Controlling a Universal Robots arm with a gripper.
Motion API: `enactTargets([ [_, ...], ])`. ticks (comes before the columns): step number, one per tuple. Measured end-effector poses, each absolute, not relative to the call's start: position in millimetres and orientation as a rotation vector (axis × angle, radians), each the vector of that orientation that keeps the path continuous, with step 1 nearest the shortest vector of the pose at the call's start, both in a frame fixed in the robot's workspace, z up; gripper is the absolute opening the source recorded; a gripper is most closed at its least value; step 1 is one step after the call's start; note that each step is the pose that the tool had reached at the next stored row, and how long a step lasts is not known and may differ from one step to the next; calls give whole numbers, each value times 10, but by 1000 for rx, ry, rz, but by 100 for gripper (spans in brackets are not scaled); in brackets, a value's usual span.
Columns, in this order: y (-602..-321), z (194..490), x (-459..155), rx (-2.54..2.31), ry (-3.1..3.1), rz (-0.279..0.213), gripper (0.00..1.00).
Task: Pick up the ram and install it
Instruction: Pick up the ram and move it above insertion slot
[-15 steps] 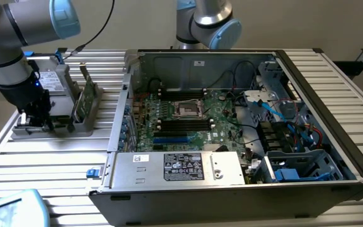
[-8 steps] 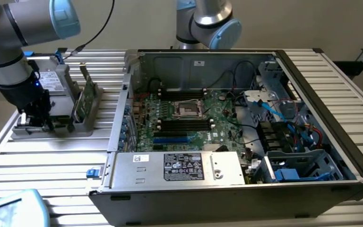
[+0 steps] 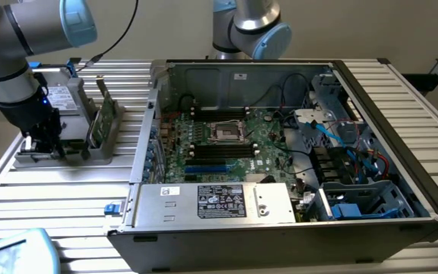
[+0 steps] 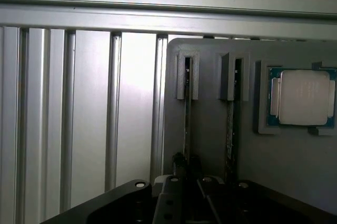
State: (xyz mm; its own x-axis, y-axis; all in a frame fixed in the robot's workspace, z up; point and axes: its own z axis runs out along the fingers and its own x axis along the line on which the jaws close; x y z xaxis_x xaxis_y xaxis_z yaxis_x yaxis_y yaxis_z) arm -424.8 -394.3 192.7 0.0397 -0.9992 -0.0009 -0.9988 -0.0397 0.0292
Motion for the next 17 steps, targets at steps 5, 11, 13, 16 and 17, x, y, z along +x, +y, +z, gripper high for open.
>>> enactTargets([
  [5,-3943,1935,-4248,2251,-2163,-33,14],
  [11,-3943,1958,-4248,2247,-2160,-34,14],
  [13,-3943,1968,-4248,2246,-2159,-33,14],
  [16,-3943,1984,-4248,2244,-2157,-32,14],
  [17,-3943,1993,-4249,2243,-2156,-31,14],
])
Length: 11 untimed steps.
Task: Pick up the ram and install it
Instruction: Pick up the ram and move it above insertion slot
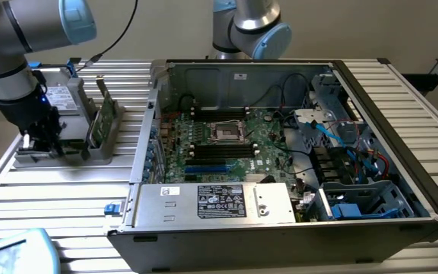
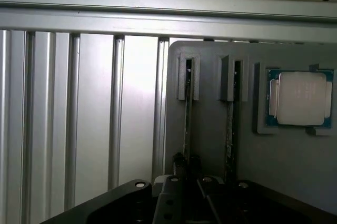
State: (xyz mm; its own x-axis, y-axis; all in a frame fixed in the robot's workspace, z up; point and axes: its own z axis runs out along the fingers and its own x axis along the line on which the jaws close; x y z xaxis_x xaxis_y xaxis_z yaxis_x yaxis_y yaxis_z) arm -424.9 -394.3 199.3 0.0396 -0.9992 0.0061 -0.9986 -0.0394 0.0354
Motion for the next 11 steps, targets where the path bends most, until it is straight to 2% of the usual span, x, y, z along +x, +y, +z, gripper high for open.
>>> enactTargets([
  [11,-3943,2094,-4248,2232,-2145,-18,14],
])
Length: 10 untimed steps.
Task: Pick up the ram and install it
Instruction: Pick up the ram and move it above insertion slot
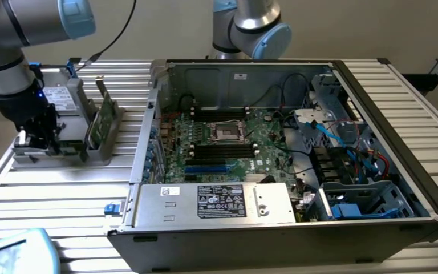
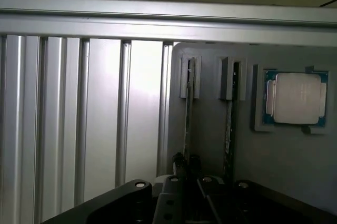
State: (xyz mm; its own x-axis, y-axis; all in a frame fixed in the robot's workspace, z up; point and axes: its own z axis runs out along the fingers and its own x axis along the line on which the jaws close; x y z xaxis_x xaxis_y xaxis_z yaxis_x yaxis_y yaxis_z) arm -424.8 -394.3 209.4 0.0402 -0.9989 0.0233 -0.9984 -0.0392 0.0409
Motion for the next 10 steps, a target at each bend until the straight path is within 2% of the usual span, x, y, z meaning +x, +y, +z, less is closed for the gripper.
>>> enactTargets([
  [10,-3943,2179,-4240,2224,-2130,-2,14],
])
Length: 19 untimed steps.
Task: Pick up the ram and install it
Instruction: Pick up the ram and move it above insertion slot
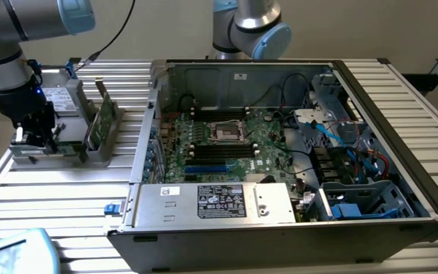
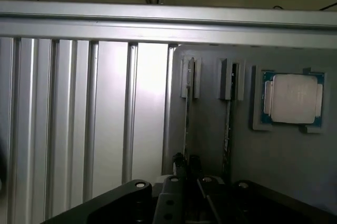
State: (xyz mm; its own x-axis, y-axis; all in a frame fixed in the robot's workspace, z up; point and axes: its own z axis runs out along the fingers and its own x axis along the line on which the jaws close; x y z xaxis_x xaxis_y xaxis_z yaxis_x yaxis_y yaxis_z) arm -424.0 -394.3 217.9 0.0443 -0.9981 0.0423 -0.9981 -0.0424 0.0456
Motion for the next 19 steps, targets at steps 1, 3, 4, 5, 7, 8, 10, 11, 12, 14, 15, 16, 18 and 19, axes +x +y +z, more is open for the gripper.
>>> enactTargets([
  [1,-3943,2191,-4239,2224,-2128,-1,14],
  [3,-3943,2213,-4237,2223,-2126,1,14],
  [4,-3943,2224,-4236,2222,-2124,2,14],
  [5,-3943,2234,-4234,2222,-2123,2,14],
  [7,-3943,2255,-4232,2221,-2120,4,14],
  [8,-3943,2268,-4232,2220,-2119,5,14],
  [10,-3943,2297,-4230,2219,-2116,7,14],
  [11,-3943,2318,-4229,2218,-2115,8,14],
  [12,-3943,2342,-4228,2218,-2113,9,14],
  [14,-3943,2399,-4228,2217,-2112,12,14],
  [15,-3943,2433,-4227,2216,-2111,13,14],
  [16,-3943,2466,-4227,2216,-2111,13,14],
  [18,-3943,2550,-4227,2215,-2110,14,14],
  [19,-3943,2592,-4226,2215,-2110,14,14],
])
